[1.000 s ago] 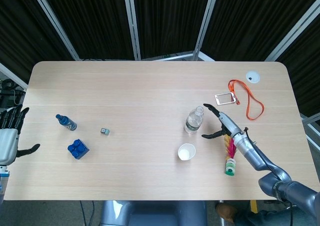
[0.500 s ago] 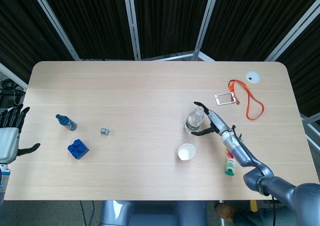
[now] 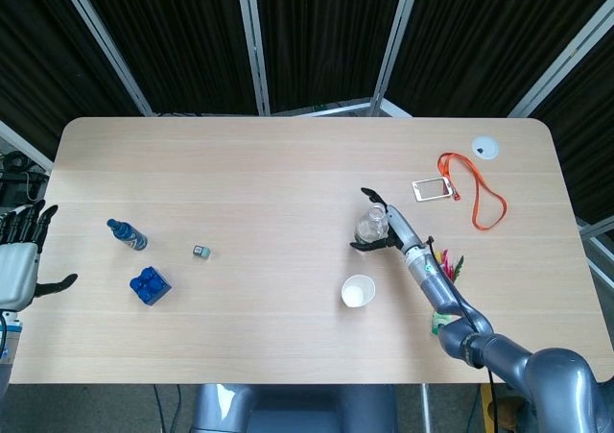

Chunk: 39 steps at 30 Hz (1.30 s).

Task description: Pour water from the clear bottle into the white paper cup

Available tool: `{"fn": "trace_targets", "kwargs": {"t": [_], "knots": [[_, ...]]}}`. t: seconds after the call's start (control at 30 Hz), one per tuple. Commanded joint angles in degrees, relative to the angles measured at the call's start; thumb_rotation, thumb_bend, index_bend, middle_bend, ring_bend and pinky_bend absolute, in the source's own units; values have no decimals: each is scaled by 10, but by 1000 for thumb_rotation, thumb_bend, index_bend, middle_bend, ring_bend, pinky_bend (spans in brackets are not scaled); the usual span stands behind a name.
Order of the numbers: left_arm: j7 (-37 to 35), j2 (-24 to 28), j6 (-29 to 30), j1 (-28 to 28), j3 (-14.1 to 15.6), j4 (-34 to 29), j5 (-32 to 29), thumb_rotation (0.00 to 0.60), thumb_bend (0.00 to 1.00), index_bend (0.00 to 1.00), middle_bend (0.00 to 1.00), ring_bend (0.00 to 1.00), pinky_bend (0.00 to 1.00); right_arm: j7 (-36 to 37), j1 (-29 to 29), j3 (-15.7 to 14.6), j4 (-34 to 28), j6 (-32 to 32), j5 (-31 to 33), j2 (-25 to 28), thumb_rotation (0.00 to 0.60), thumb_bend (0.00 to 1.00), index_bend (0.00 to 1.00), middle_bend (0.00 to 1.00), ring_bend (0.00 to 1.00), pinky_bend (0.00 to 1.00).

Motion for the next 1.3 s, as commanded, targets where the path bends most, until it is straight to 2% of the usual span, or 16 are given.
{"fn": "trace_targets", "kwargs": {"t": [0.03,0.13,0.23,0.33,0.4,0.53,0.73,1.03,1.3], "knots": [[2,-1,-2,-1,-1,2,-3,600,0,0,0,0,0,-3,2,7,18,4,9,-16,600,0,28,83,69,0],[9,-5,-2,-2,-2,7,-5,600,0,0,0,0,0,1,2,10,29,8,11,-27,600,0,148,226,197,41],[10,-7,-5,-4,-2,8,-9,600,0,0,0,0,0,11,2,8,36,15,5,-32,600,18,306,392,356,234],[13,-9,-8,-5,-2,10,-11,600,0,0,0,0,0,21,0,6,41,26,1,-36,600,188,436,518,481,428],[13,-10,-10,-6,-2,9,-12,600,0,0,0,0,0,26,-3,7,43,36,0,-37,600,269,472,554,515,474],[12,-10,-12,-7,-2,9,-12,600,0,0,0,0,0,26,-8,10,41,53,-1,-33,600,353,496,575,533,498],[0,-3,-13,-6,0,0,-2,600,0,0,0,0,0,-8,-31,15,-16,102,-3,20,600,406,496,575,534,499],[-28,16,2,0,5,-25,33,600,0,0,0,0,0,-158,-94,-19,-119,209,-40,120,600,411,489,578,534,498],[-38,37,14,7,11,-54,57,600,0,0,0,0,0,-291,-130,-57,-161,266,-78,169,600,411,490,582,537,499]]}}
